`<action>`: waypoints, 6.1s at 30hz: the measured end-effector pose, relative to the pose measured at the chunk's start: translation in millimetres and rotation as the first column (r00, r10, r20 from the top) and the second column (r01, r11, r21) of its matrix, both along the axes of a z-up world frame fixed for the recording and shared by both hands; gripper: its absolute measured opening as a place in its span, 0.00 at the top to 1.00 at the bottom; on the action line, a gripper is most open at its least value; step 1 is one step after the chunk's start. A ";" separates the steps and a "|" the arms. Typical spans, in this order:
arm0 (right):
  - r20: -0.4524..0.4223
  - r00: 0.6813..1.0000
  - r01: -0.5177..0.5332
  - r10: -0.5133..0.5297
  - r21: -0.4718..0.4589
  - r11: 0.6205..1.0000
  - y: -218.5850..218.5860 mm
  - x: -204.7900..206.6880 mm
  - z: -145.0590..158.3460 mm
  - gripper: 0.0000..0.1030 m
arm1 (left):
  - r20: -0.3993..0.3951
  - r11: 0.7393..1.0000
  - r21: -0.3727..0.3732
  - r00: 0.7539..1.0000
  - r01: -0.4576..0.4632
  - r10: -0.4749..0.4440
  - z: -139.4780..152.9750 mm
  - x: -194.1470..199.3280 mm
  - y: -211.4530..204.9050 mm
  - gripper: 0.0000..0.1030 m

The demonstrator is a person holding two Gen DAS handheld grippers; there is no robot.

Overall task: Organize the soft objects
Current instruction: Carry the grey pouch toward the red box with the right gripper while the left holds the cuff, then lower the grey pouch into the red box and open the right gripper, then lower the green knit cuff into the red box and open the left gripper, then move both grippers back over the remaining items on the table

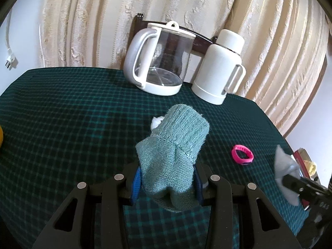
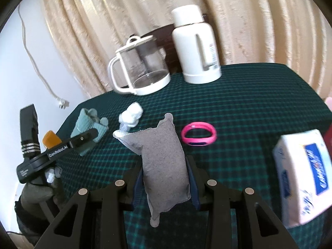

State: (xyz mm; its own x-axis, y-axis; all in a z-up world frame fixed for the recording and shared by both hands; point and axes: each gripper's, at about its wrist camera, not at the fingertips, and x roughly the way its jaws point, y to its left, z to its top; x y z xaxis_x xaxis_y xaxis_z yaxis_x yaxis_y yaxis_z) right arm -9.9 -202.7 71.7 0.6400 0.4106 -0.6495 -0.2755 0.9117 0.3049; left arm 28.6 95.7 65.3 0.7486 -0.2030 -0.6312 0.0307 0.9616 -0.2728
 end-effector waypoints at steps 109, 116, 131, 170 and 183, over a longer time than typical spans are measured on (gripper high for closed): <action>0.184 0.657 0.727 -0.731 0.099 0.679 -341.1 -157.9 -5.1 0.35 | -0.056 0.738 0.128 0.748 0.663 -0.662 34.0 11.1 -475.4 0.37; 0.181 0.667 0.718 -0.723 0.102 0.688 -339.1 -157.2 -4.2 0.35 | -0.069 0.756 0.099 0.762 0.647 -0.644 31.9 15.7 -467.5 0.37; 0.180 0.674 0.710 -0.716 0.110 0.696 -337.1 -156.1 -4.0 0.35 | -0.045 0.758 0.082 0.762 0.647 -0.646 39.6 25.1 -475.0 0.54; 0.205 0.835 0.504 -0.511 0.088 0.859 -244.2 -120.8 18.7 0.32 | 0.021 0.873 0.058 0.873 0.485 -0.486 57.5 24.6 -347.7 0.30; 0.202 0.891 0.403 -0.406 0.056 0.913 -188.6 -104.2 25.7 0.28 | 0.010 0.951 0.051 0.952 0.304 -0.305 45.8 40.0 -234.5 0.26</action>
